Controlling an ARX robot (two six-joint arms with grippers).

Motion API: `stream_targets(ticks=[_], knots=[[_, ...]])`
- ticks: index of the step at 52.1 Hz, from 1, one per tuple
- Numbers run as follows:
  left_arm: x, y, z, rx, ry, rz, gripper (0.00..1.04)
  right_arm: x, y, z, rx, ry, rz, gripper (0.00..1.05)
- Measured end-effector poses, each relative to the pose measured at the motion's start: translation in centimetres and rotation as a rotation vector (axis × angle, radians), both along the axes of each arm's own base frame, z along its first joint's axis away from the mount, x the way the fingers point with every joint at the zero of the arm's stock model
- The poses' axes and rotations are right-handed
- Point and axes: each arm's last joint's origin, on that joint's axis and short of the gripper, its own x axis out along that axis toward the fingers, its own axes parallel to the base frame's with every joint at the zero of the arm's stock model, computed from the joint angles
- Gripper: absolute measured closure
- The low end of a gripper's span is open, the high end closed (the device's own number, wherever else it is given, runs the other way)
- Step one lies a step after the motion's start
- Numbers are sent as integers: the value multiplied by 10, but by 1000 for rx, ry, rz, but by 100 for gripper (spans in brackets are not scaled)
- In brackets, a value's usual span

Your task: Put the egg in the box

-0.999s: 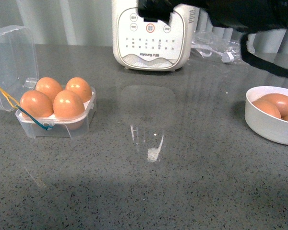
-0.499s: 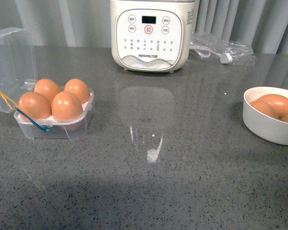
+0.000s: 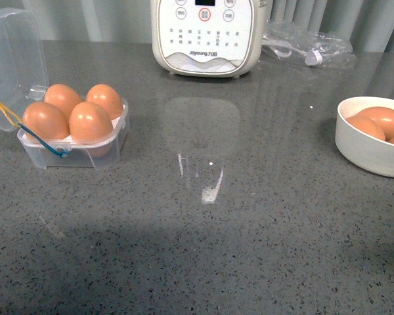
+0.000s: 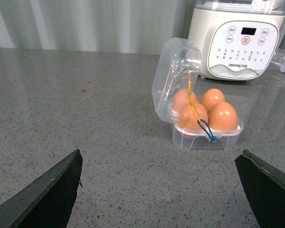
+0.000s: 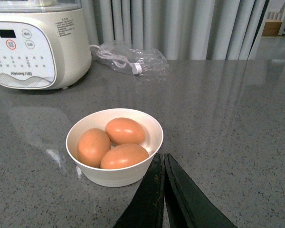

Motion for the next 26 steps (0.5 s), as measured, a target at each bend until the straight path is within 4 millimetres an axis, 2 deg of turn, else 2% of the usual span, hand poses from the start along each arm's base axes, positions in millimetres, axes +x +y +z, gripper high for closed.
stream_targets(ticks=[10, 26], knots=[[0, 0, 0, 0, 0, 0, 7, -12, -9, -12, 1, 0, -19, 101], [0, 0, 0, 0, 0, 0, 7, -25, -9, -7, 1, -15, -16, 101]])
